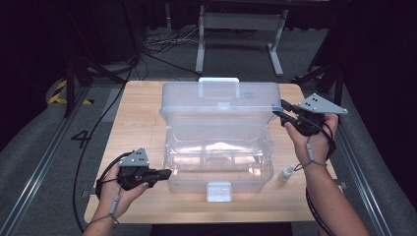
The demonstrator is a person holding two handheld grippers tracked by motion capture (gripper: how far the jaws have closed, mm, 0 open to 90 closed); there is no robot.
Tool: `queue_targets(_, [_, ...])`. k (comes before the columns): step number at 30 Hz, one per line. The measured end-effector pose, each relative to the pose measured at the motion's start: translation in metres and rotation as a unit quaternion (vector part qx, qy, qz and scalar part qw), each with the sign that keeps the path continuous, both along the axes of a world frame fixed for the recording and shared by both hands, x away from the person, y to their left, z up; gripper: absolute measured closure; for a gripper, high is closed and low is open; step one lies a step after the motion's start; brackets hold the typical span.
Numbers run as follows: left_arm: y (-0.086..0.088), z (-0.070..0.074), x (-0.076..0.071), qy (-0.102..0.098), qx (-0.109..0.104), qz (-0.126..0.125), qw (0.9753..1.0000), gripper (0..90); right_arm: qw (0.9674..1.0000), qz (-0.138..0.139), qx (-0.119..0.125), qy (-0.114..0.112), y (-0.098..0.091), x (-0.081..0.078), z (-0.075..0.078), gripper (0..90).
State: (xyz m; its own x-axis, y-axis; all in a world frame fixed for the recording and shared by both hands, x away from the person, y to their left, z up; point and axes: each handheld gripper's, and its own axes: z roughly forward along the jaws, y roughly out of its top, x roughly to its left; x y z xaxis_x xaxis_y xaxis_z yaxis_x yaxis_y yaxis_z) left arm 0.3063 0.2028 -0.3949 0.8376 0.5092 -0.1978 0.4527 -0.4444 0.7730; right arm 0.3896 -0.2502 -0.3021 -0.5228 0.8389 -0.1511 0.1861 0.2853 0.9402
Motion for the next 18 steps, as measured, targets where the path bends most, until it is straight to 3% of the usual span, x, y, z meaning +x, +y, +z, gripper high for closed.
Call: queue_targets(18, [-0.0013, -0.0010, 0.0015, -0.005, 0.007, 0.004, 1.0000, 89.9, 0.9999, -0.008, -0.007, -0.010, 0.0028, 0.0089, 0.0043, 69.5])
